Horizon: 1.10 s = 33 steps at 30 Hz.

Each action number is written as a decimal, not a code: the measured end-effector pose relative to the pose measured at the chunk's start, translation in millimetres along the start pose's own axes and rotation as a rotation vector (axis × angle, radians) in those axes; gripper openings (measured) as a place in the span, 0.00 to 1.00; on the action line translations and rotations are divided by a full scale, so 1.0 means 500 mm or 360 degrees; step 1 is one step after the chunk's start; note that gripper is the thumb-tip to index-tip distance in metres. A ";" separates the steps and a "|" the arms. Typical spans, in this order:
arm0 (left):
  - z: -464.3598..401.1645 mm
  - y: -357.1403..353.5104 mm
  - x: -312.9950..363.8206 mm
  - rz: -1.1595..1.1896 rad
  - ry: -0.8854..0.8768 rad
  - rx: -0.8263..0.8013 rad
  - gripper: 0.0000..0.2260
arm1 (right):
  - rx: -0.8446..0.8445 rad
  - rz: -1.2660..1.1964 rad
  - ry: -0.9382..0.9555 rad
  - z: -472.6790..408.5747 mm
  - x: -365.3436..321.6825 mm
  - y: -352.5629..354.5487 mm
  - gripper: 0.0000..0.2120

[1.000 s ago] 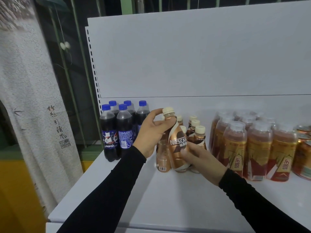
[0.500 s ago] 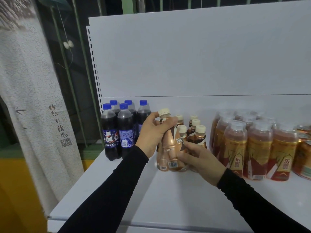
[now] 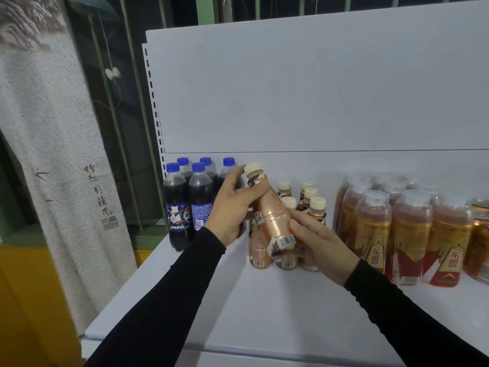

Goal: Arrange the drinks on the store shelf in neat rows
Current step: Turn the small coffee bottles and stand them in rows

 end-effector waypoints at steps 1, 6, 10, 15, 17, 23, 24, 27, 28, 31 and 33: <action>-0.004 0.004 0.001 0.0015 -0.0012 0.0038 0.25 | -0.0019 0.0063 0.0029 -0.001 -0.007 -0.001 0.21; -0.018 0.019 0.009 0.0210 0.0081 0.0241 0.20 | -0.0118 0.0440 0.0153 -0.003 -0.040 -0.021 0.42; -0.021 0.021 0.021 0.0386 0.0276 0.0250 0.14 | 0.0057 0.0826 0.0259 -0.018 -0.058 -0.032 0.40; -0.010 0.016 0.034 0.0440 0.0512 0.0243 0.12 | 0.0257 0.1037 0.0419 -0.032 -0.087 -0.045 0.32; -0.006 0.015 0.036 0.0483 0.0568 0.0244 0.13 | 0.0296 0.1082 0.0463 -0.037 -0.099 -0.051 0.34; -0.006 0.014 0.037 0.0569 0.0626 0.0095 0.12 | 0.0350 0.1114 0.0525 -0.051 -0.114 -0.063 0.35; -0.007 0.016 0.036 0.0572 0.0627 0.0085 0.12 | 0.0354 0.1120 0.0524 -0.051 -0.115 -0.064 0.34; -0.008 0.019 0.033 0.0580 0.0640 0.0062 0.13 | 0.0355 0.1136 0.0515 -0.051 -0.117 -0.068 0.31; -0.008 0.019 0.033 0.0577 0.0637 0.0052 0.13 | 0.0352 0.1142 0.0509 -0.051 -0.118 -0.069 0.30; -0.009 0.019 0.031 0.0591 0.0638 0.0047 0.14 | 0.0341 0.1162 0.0507 -0.054 -0.116 -0.067 0.30; -0.010 0.021 0.031 0.0588 0.0634 0.0045 0.13 | 0.0329 0.1170 0.0493 -0.054 -0.114 -0.065 0.30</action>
Point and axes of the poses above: each hand's wrist, its own z-axis away from the middle knuckle, its own y-axis out of the back of the hand, x = y × z, the point moved 2 cm from there along -z, towards the middle knuckle, and after that the axes turned 10 degrees about -x, right-handed, at the moved point
